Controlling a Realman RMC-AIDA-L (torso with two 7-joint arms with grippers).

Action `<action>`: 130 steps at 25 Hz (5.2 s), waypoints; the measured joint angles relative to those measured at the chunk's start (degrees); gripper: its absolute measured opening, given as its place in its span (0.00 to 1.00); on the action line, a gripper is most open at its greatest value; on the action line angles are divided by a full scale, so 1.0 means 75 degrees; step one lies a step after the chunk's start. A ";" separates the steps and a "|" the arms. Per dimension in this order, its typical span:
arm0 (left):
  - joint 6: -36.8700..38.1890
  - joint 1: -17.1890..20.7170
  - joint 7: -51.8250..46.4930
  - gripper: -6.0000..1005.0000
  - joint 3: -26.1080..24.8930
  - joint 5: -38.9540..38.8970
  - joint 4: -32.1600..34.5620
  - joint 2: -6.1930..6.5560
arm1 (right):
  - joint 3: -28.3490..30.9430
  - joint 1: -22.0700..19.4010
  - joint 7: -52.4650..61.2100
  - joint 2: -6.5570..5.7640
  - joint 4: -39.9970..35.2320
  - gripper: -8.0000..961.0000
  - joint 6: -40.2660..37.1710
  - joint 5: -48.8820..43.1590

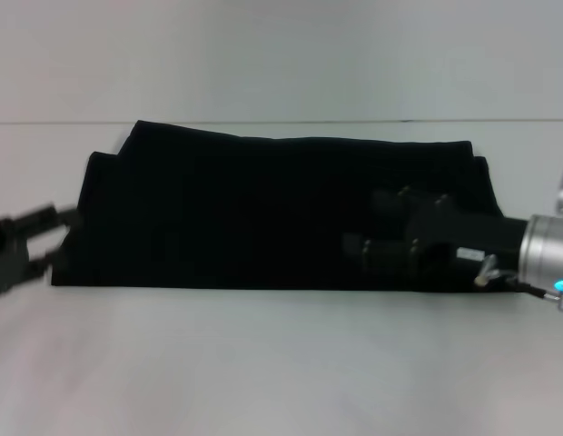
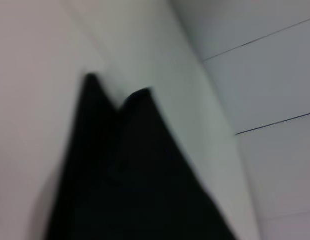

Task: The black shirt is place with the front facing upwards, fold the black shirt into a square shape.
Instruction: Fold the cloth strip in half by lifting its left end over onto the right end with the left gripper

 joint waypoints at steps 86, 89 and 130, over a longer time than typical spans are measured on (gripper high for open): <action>-0.2826 -0.1066 -0.0801 0.06 0.0773 0.1500 -0.0261 -0.0067 | -0.0849 0.0133 -0.0086 0.0124 0.0170 0.97 0.0367 0.0065; -0.2827 -0.0985 -0.0743 0.06 0.0537 0.1493 -0.0150 -0.0026 | -0.0827 0.0115 -0.0079 0.0116 0.0133 0.97 0.0375 0.0072; -0.0883 -0.4333 -0.0221 0.09 0.0587 0.1069 0.0234 -0.0938 | -0.0066 -0.0992 0.0346 0.0029 0.0122 0.97 0.0218 0.0074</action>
